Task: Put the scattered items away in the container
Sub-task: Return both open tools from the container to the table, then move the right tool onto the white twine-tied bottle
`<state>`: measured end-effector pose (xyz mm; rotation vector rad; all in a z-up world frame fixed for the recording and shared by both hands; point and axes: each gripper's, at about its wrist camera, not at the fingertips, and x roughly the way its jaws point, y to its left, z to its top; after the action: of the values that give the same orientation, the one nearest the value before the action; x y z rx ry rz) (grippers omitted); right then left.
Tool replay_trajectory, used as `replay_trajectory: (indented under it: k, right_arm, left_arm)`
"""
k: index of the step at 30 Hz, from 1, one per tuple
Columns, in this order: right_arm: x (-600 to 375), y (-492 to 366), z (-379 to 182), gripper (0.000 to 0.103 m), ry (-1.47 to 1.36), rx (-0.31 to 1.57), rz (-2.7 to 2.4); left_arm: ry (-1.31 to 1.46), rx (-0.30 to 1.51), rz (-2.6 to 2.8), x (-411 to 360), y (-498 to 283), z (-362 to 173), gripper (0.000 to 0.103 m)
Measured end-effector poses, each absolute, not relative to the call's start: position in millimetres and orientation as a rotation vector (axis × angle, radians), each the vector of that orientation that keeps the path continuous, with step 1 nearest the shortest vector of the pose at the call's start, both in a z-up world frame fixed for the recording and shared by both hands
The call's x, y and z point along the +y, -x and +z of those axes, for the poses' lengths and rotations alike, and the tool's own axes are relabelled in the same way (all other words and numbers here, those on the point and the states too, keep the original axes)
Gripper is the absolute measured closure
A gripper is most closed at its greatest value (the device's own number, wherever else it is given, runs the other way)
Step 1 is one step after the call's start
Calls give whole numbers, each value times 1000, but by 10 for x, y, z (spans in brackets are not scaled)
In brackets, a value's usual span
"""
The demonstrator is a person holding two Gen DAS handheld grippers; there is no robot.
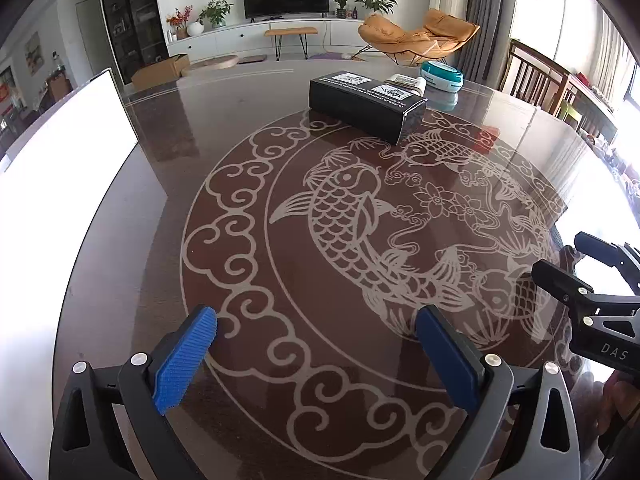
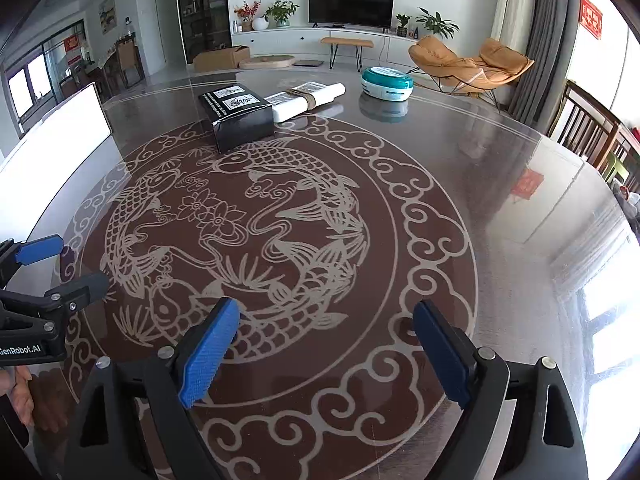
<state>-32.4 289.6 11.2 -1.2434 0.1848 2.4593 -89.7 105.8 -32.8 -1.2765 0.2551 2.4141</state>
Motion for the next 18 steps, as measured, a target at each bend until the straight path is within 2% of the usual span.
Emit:
replay_trajectory:
  k: [2, 5, 18]
  right_arm:
    - [2917, 324, 99, 6, 1244, 201, 2438]
    - [2947, 324, 85, 2, 1246, 227, 2419]
    - [2949, 331, 55, 1, 1244, 250, 2401]
  left_arm:
    - [1273, 255, 2416, 1058, 893, -324, 0]
    - [1271, 254, 2412, 1050, 894, -330, 0]
    - [1265, 263, 2401, 1049, 884, -331, 0]
